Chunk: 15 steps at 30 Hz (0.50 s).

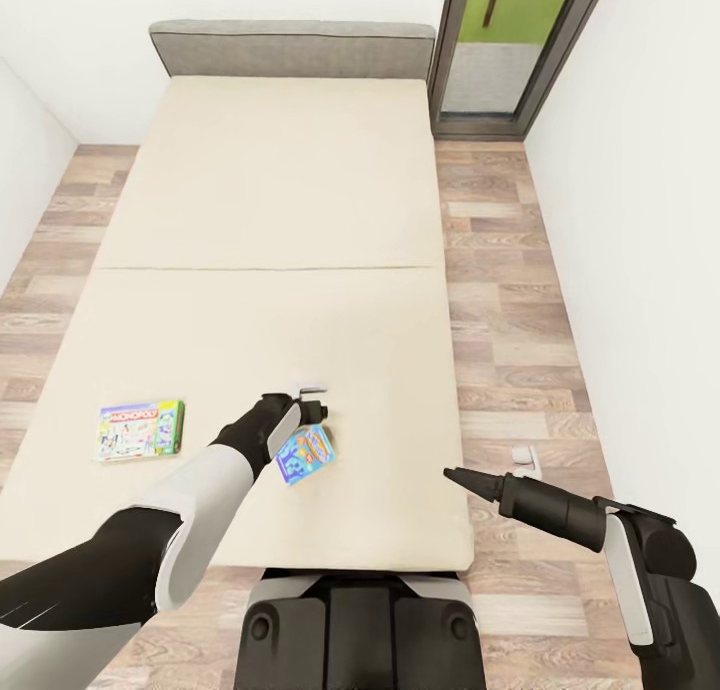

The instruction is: Put all the toys in the child's room - the three board games (two on the bed and one on the table), the two jigsaw puzzles on the table, and the tennis ball on the table - inside the toy box on the table in the child's room.

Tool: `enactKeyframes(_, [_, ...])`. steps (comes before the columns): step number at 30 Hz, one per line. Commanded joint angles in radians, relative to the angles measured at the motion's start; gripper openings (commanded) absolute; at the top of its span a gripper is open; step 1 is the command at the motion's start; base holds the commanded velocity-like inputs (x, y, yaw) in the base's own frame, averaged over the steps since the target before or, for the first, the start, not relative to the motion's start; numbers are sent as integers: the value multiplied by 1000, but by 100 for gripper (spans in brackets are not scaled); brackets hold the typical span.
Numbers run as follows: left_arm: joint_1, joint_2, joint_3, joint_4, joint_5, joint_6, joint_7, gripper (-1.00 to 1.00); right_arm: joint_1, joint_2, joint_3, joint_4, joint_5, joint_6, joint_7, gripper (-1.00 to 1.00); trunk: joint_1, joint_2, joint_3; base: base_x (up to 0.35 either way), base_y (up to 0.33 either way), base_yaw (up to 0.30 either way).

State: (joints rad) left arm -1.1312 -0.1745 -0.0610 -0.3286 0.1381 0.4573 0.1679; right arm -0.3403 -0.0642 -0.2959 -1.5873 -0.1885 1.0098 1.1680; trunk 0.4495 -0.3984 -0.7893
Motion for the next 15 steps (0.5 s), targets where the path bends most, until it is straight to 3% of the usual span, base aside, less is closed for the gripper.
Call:
enactKeyframes(1, [0, 0, -6, -3, 11, 0, 9, 100, 0, 0, 0, 0, 0, 4, 1, 100, 1, -2, -2, 0, 0, 0])
enactKeyframes(15, [-1, 0, -6, -12, 12, -21, 7, 100, 0, 0, 4, 0, 0, 4, -9, 100, 1, -2, -21, 0, 0, 0])
